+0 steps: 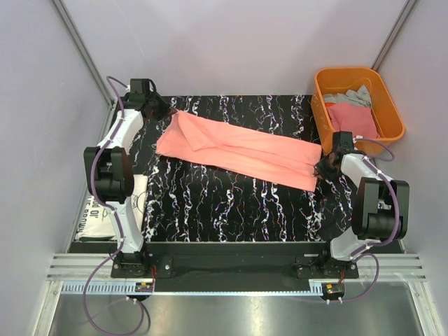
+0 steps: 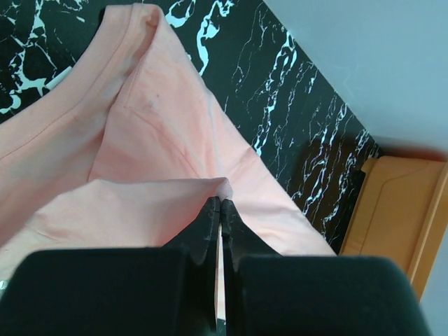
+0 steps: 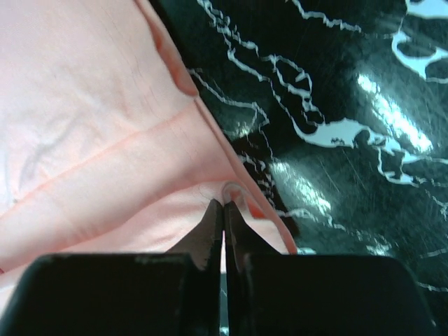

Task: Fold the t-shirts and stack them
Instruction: Fold the tshirt

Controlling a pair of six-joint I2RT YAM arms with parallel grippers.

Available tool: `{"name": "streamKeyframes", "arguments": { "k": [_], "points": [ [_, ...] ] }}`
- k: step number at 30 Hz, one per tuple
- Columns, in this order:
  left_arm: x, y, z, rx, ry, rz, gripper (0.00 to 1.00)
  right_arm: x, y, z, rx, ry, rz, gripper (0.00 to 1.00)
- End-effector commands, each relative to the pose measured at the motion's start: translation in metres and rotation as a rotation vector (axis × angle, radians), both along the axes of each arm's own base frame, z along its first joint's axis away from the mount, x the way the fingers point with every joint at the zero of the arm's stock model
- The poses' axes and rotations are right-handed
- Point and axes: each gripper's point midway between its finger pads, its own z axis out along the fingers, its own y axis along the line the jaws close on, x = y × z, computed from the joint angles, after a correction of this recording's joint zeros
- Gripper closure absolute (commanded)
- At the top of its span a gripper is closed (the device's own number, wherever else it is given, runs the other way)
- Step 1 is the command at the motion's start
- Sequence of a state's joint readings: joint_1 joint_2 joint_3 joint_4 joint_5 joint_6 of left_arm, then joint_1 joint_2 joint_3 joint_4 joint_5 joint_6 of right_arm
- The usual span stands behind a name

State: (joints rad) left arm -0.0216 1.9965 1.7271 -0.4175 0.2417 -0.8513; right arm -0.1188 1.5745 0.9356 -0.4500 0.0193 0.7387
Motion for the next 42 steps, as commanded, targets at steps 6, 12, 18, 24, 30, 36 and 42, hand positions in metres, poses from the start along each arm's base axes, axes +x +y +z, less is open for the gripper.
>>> {"name": "streamKeyframes", "arguments": {
  "k": [6, 12, 18, 24, 30, 36, 42],
  "points": [
    [0.030, -0.003, 0.016, -0.053, -0.094, 0.005, 1.00, 0.033, -0.018, 0.009, -0.059, -0.084, -0.068, 1.00],
    [0.038, -0.002, 0.002, -0.048, -0.094, 0.002, 1.00, 0.037, -0.019, 0.003, -0.056, -0.067, -0.070, 1.00],
    [0.051, -0.002, -0.009, -0.039, -0.128, -0.012, 1.00, 0.046, -0.015, 0.004, -0.035, -0.072, -0.057, 0.99],
    [0.064, -0.016, -0.020, -0.056, -0.162, -0.090, 0.96, 0.042, -0.016, 0.000, -0.046, -0.049, -0.034, 0.84],
    [0.051, -0.013, -0.002, 0.041, -0.157, -0.157, 0.42, 0.026, -0.011, -0.001, -0.047, -0.022, 0.029, 0.46],
    [-0.001, 0.009, 0.034, 0.200, -0.158, -0.149, 0.25, 0.011, -0.009, 0.011, -0.069, -0.002, 0.109, 0.28],
    [-0.063, 0.001, -0.003, 0.138, -0.034, -0.183, 0.49, 0.002, -0.010, 0.029, -0.098, 0.018, 0.158, 0.11]
  ]
}}
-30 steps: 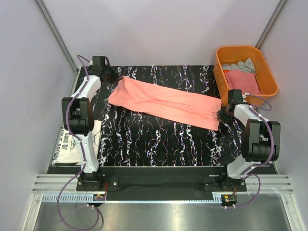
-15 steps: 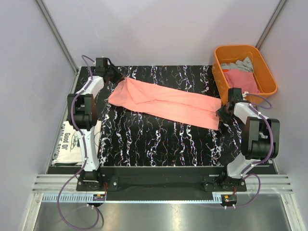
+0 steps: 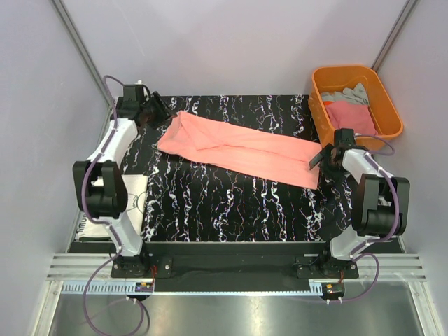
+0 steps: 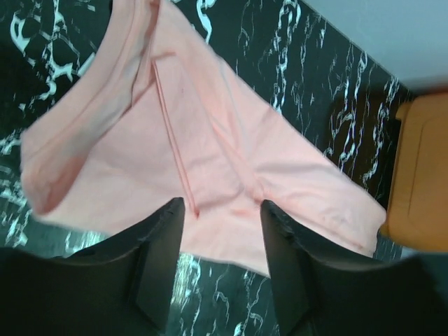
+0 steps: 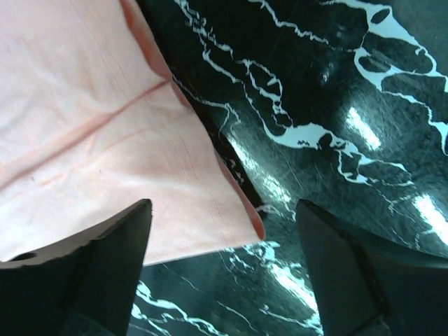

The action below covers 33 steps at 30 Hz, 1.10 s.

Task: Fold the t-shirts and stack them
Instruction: Fold the tshirt

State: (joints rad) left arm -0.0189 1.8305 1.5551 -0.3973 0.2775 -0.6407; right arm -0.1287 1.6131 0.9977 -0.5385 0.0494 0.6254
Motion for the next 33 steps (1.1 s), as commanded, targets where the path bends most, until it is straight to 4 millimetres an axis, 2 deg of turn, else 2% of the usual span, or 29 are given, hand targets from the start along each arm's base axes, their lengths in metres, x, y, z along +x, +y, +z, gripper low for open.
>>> {"name": "streamKeyframes", "arguments": {
  "k": [1, 5, 10, 12, 13, 14, 17, 18, 20, 21, 23, 24, 25, 26, 27, 29, 30, 31, 33],
  "points": [
    [-0.030, -0.005, -0.026, -0.001, 0.067, -0.048, 0.51, 0.008, 0.001, 0.035, -0.029, -0.058, 0.089, 0.08],
    [-0.034, -0.010, -0.047, -0.029, 0.109, -0.087, 0.59, 0.009, 0.002, 0.059, -0.034, -0.088, 0.115, 0.04],
    [-0.014, -0.015, -0.071, -0.077, 0.161, -0.112, 0.66, 0.013, 0.016, 0.086, 0.017, -0.158, 0.195, 0.05],
    [-0.007, -0.014, -0.077, -0.084, 0.175, -0.107, 0.67, 0.013, 0.030, 0.099, 0.074, -0.202, 0.245, 0.12],
    [-0.006, -0.013, -0.090, -0.086, 0.207, -0.098, 0.69, 0.012, 0.034, 0.101, 0.087, -0.213, 0.265, 0.15],
    [-0.004, -0.002, -0.095, -0.088, 0.225, -0.071, 0.71, 0.011, 0.043, 0.107, 0.125, -0.233, 0.300, 0.22],
    [0.000, 0.011, -0.109, -0.075, 0.250, -0.039, 0.72, 0.012, 0.056, 0.123, 0.164, -0.301, 0.351, 0.29],
    [0.001, 0.015, -0.113, -0.073, 0.259, -0.032, 0.73, 0.015, 0.060, 0.125, 0.177, -0.312, 0.368, 0.36],
    [-0.004, 0.019, -0.125, -0.065, 0.302, -0.024, 0.73, 0.018, 0.077, 0.126, 0.206, -0.311, 0.416, 0.38],
    [-0.007, 0.021, -0.130, -0.059, 0.320, -0.019, 0.74, 0.022, 0.085, 0.118, 0.224, -0.289, 0.433, 0.41],
    [-0.012, 0.029, -0.141, -0.026, 0.352, 0.008, 0.74, 0.030, 0.098, 0.115, 0.210, -0.278, 0.458, 0.43],
    [-0.013, 0.030, -0.143, -0.021, 0.356, 0.009, 0.74, 0.029, 0.125, 0.104, 0.225, -0.243, 0.523, 0.44],
    [-0.013, 0.029, -0.147, -0.021, 0.360, -0.009, 0.74, 0.031, 0.134, 0.100, 0.235, -0.228, 0.531, 0.45],
    [-0.012, 0.028, -0.146, -0.024, 0.359, -0.022, 0.74, 0.038, 0.142, 0.099, 0.246, -0.235, 0.544, 0.45],
    [-0.009, 0.025, -0.141, -0.026, 0.344, -0.038, 0.74, 0.039, 0.153, 0.086, 0.271, -0.196, 0.554, 0.47],
    [-0.005, 0.021, -0.118, 0.024, 0.280, -0.064, 0.72, 0.045, 0.162, 0.079, 0.283, -0.182, 0.572, 0.47],
    [-0.001, 0.021, -0.105, 0.045, 0.246, -0.071, 0.70, 0.046, 0.165, 0.066, 0.293, -0.147, 0.579, 0.47],
    [0.001, 0.020, -0.085, 0.066, 0.199, -0.080, 0.69, 0.048, 0.166, 0.062, 0.302, -0.137, 0.579, 0.47],
    [-0.002, 0.018, -0.069, 0.078, 0.170, -0.080, 0.65, 0.051, 0.169, 0.052, 0.315, -0.113, 0.592, 0.47]
  ]
}}
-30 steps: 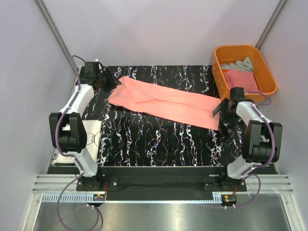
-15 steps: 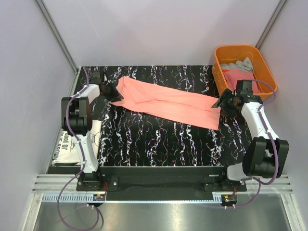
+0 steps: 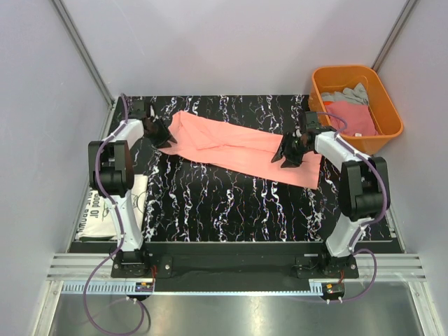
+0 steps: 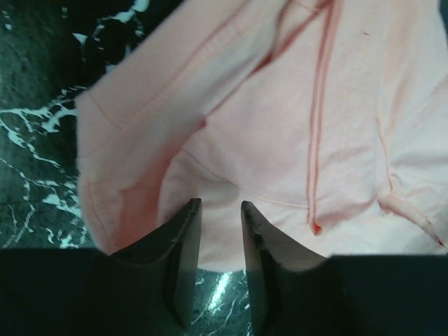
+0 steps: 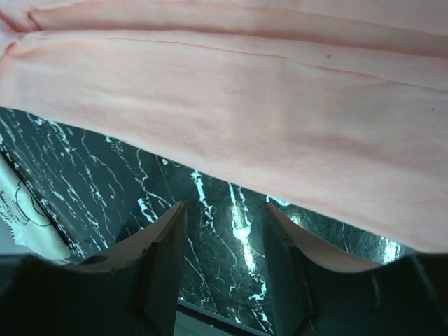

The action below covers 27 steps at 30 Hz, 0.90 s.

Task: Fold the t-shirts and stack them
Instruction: Fold the tshirt

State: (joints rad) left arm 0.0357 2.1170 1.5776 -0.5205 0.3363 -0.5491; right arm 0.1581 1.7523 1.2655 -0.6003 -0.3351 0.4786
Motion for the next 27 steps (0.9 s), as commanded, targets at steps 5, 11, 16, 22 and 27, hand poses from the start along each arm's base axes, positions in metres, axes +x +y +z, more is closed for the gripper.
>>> {"name": "streamKeyframes", "arguments": {
  "k": [5, 11, 16, 22, 27],
  "points": [
    [0.005, 0.002, 0.096, 0.085, -0.235, -0.033, 0.49, 0.020, 0.009, -0.007, 0.049, 0.018, 0.025, 0.40],
    [0.012, -0.025, 0.053, -0.080, -0.151, -0.052, 0.53, 0.026, -0.001, -0.031, -0.027, 0.057, 0.017, 0.39],
    [0.024, -0.021, 0.006, -0.095, -0.055, -0.014, 0.53, 0.030, -0.012, -0.047, -0.098, 0.068, 0.010, 0.43],
    [-0.010, 0.000, -0.025, -0.006, 0.134, 0.028, 0.53, -0.008, -0.021, -0.079, -0.138, 0.183, 0.039, 0.43],
    [-0.048, 0.026, -0.021, 0.062, 0.181, 0.060, 0.52, -0.040, -0.019, -0.086, -0.105, 0.252, 0.050, 0.43]
  ]
}}
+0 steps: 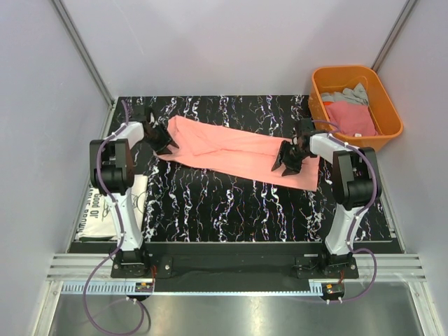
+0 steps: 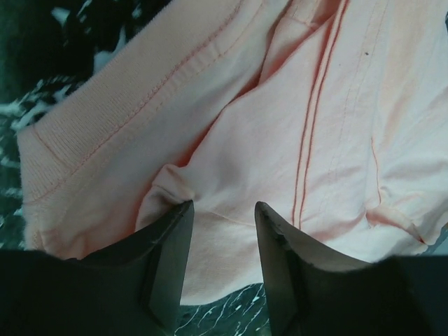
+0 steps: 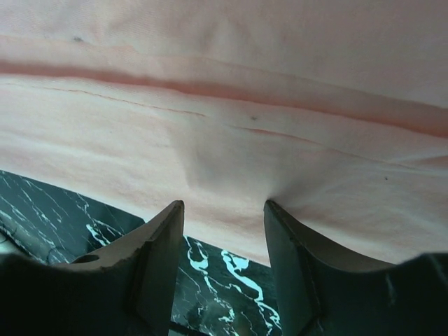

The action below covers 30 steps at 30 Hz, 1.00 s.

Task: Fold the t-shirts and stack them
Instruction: Fold the tshirt

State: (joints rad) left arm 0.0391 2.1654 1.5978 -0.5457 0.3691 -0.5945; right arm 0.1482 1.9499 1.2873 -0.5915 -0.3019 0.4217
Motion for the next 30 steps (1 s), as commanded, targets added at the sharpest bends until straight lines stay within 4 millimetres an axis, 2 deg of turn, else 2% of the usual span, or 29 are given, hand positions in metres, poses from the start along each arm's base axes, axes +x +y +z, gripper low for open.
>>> {"name": "streamKeyframes", "arguments": {
  "k": [1, 2, 4, 5, 7, 9, 13, 15, 16, 18, 19, 21, 22, 23, 24, 25, 26, 27, 28, 30],
  "points": [
    [-0.050, 0.037, -0.006, 0.131, 0.117, 0.024, 0.52, -0.052, -0.006, -0.018, -0.020, 0.142, 0.024, 0.43],
    [-0.057, 0.042, -0.008, 0.139, 0.126, 0.026, 0.52, -0.055, -0.005, -0.011, -0.009, 0.131, 0.023, 0.43],
    [-0.060, 0.048, 0.006, 0.166, 0.089, 0.008, 0.51, -0.073, -0.001, -0.010, 0.031, 0.166, 0.016, 0.43],
    [-0.060, 0.049, 0.011, 0.176, 0.073, -0.003, 0.51, -0.078, 0.003, -0.004, 0.049, 0.159, 0.016, 0.43],
    [-0.056, 0.048, 0.036, 0.192, 0.003, -0.022, 0.49, -0.089, 0.010, 0.002, 0.077, 0.167, 0.016, 0.43],
    [-0.048, 0.044, 0.063, 0.201, -0.069, -0.024, 0.44, -0.088, 0.011, 0.015, 0.089, 0.134, -0.003, 0.42],
    [-0.039, 0.018, 0.094, 0.079, -0.144, -0.014, 0.41, -0.071, 0.016, 0.046, 0.114, 0.062, 0.003, 0.36],
    [-0.038, 0.006, 0.091, 0.016, -0.143, 0.010, 0.41, -0.065, 0.016, 0.055, 0.112, 0.036, 0.016, 0.34],
    [-0.030, -0.002, 0.095, -0.029, -0.186, 0.000, 0.42, -0.059, 0.017, 0.062, 0.115, 0.015, 0.024, 0.33],
    [-0.025, -0.008, 0.086, -0.063, -0.177, 0.008, 0.44, -0.052, 0.022, 0.066, 0.137, -0.002, 0.036, 0.27],
    [-0.018, -0.008, 0.086, -0.066, -0.196, 0.008, 0.44, -0.042, 0.030, 0.073, 0.177, -0.042, 0.051, 0.25],
    [-0.007, -0.007, 0.080, -0.058, -0.204, -0.004, 0.44, -0.030, 0.044, 0.075, 0.213, -0.054, 0.046, 0.24],
    [-0.002, -0.008, 0.079, -0.055, -0.211, -0.011, 0.41, -0.017, 0.062, 0.088, 0.234, -0.111, 0.084, 0.23],
    [0.005, -0.007, 0.082, -0.054, -0.225, -0.013, 0.40, -0.011, 0.072, 0.084, 0.229, -0.110, 0.093, 0.23],
    [0.009, -0.007, 0.071, -0.056, -0.206, -0.016, 0.40, -0.004, 0.082, 0.087, 0.228, -0.128, 0.102, 0.23],
    [0.013, -0.006, 0.068, -0.052, -0.205, -0.014, 0.40, 0.011, 0.096, 0.100, 0.231, -0.189, 0.124, 0.23],
    [0.019, -0.006, 0.061, -0.050, -0.197, -0.014, 0.40, 0.010, 0.115, 0.096, 0.232, -0.186, 0.163, 0.23],
    [0.023, -0.005, 0.059, -0.046, -0.197, -0.011, 0.40, 0.013, 0.126, 0.099, 0.231, -0.202, 0.182, 0.23],
    [0.027, -0.003, 0.057, -0.045, -0.199, -0.009, 0.41, 0.022, 0.137, 0.110, 0.239, -0.237, 0.200, 0.24],
    [0.036, -0.004, 0.051, -0.048, -0.202, -0.013, 0.45, 0.022, 0.158, 0.103, 0.241, -0.229, 0.243, 0.26]
  ]
}}
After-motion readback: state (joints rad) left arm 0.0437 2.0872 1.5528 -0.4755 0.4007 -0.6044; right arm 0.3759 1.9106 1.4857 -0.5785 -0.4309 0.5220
